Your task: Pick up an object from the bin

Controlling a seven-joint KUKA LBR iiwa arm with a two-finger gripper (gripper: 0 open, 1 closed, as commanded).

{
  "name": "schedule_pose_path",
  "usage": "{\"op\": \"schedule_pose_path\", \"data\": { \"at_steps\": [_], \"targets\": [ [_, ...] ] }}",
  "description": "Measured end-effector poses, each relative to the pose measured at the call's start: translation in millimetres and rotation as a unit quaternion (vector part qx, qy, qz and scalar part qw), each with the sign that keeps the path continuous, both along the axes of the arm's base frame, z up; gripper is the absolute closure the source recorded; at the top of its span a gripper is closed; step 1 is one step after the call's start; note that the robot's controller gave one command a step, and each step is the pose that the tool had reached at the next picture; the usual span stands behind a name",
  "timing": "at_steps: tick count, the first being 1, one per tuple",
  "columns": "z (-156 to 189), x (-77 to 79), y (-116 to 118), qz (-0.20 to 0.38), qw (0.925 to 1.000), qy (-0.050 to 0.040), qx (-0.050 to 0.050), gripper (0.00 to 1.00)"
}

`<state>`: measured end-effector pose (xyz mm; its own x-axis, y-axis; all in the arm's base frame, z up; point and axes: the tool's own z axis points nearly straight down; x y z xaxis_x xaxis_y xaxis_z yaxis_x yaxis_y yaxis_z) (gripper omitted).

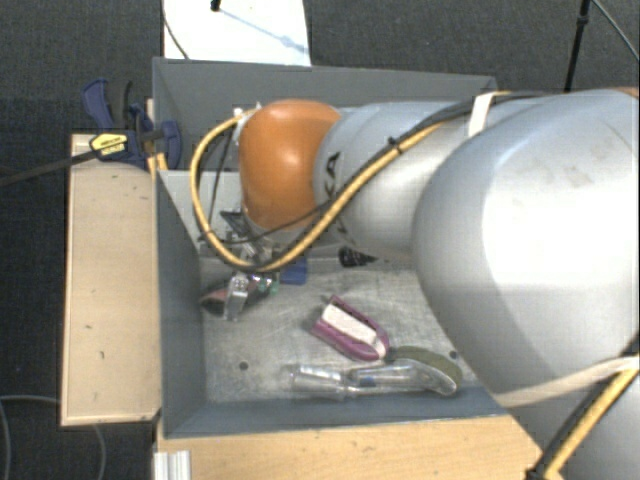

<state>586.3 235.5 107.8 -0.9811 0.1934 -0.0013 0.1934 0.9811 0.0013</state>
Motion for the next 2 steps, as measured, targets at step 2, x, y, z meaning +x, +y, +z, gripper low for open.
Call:
{"op": "schedule_pose_path", "data": {
  "at_steps": [2],
  "targets": [
    [-37.3,0.8,5.8,-0.031,0.9995,0.0,0.001,0.0]
  ]
}}
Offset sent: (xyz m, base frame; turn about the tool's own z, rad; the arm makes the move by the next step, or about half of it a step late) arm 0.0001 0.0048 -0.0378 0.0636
